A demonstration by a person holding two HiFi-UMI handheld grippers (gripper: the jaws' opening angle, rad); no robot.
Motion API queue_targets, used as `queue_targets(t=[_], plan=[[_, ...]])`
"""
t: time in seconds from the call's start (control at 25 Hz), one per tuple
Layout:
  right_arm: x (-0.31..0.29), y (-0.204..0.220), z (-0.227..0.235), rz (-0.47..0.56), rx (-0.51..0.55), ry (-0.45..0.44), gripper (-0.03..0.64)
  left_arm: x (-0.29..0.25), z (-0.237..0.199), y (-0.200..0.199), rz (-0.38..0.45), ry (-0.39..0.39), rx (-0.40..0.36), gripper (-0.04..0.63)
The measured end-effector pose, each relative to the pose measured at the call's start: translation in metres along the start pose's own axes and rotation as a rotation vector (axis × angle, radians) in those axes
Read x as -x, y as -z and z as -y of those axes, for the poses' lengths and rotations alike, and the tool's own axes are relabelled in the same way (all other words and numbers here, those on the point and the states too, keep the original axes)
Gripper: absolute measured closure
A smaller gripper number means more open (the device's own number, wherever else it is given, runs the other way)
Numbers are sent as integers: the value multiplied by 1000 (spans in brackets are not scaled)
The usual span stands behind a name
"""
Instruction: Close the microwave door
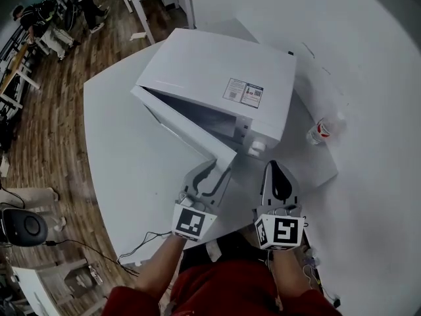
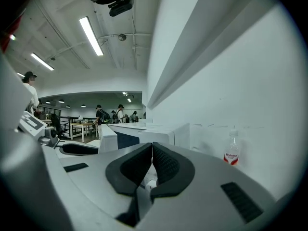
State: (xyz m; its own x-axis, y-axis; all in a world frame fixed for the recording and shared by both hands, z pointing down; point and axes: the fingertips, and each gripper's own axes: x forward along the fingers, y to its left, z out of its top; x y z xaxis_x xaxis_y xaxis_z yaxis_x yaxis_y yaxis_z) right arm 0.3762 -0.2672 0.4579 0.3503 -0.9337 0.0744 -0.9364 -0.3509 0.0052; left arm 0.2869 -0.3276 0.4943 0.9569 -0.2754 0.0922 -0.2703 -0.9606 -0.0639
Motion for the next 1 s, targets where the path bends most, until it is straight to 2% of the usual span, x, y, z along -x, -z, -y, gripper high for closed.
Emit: queue_targets(t=[0.6, 1.0], plan=[[-14, 2, 29, 8, -12, 22, 594, -59, -6, -2, -5, -19, 23, 445], [-20, 9, 36, -10, -29, 41, 594, -72, -9, -4, 9, -34, 40, 445]])
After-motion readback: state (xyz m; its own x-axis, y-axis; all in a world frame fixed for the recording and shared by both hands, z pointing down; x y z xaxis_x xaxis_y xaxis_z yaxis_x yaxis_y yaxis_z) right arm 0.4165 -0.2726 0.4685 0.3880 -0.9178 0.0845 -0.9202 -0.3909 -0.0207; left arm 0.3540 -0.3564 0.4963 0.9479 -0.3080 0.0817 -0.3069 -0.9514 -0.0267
